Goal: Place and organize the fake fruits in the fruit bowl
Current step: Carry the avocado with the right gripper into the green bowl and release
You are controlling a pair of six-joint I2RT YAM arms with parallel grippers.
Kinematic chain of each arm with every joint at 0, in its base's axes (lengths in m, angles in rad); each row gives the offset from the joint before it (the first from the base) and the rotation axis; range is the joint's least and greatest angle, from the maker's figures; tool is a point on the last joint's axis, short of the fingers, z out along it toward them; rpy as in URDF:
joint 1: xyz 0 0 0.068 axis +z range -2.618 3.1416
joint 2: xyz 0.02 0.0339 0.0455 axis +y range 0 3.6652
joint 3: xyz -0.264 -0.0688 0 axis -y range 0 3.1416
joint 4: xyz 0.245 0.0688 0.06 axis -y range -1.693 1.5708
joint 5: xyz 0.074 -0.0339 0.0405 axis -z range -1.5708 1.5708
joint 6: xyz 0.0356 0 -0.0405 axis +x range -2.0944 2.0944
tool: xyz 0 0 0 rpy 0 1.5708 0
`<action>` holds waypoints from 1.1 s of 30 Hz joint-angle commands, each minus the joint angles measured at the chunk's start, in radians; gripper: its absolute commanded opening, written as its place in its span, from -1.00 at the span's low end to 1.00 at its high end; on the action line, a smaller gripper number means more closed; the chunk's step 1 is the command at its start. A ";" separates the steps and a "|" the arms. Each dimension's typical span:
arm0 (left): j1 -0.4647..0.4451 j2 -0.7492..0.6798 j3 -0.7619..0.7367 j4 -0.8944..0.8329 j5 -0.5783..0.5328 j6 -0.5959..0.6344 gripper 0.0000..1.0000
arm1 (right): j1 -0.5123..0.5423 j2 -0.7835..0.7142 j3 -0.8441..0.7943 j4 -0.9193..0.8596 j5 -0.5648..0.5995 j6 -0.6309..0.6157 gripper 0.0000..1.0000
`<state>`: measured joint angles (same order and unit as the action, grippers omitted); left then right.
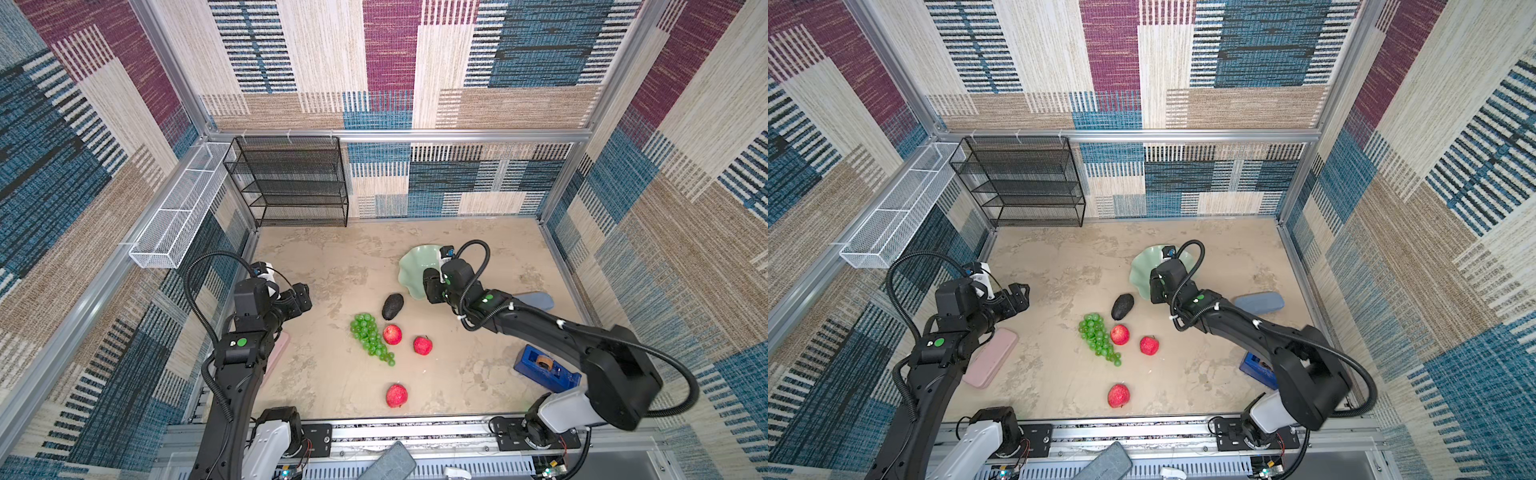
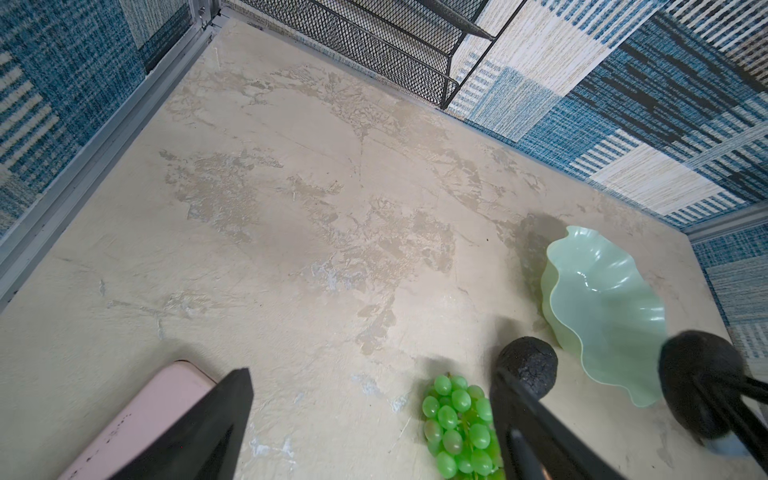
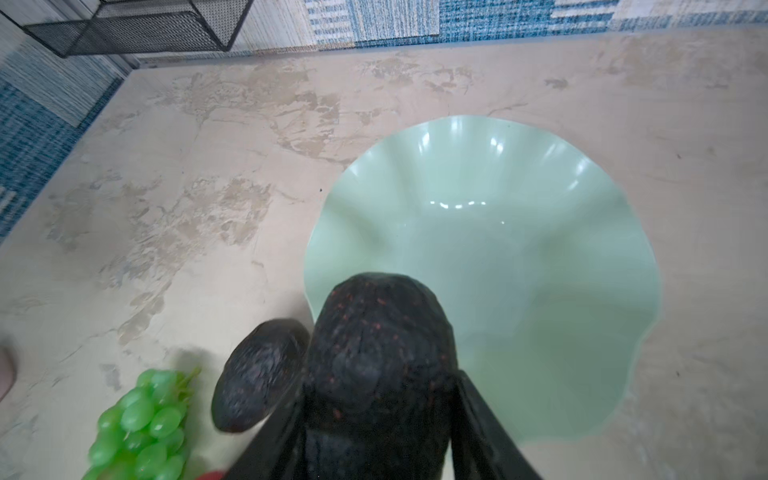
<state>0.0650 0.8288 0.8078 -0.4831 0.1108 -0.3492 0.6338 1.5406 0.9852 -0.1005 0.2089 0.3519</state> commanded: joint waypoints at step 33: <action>-0.061 -0.031 -0.025 -0.004 0.207 -0.083 0.67 | -0.088 0.073 0.107 0.177 -0.092 -0.079 0.99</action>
<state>0.0364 0.7898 0.7807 -0.4553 0.2260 -0.3958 0.5480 1.6886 1.1355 0.0055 0.1200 0.2649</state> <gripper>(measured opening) 0.838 0.983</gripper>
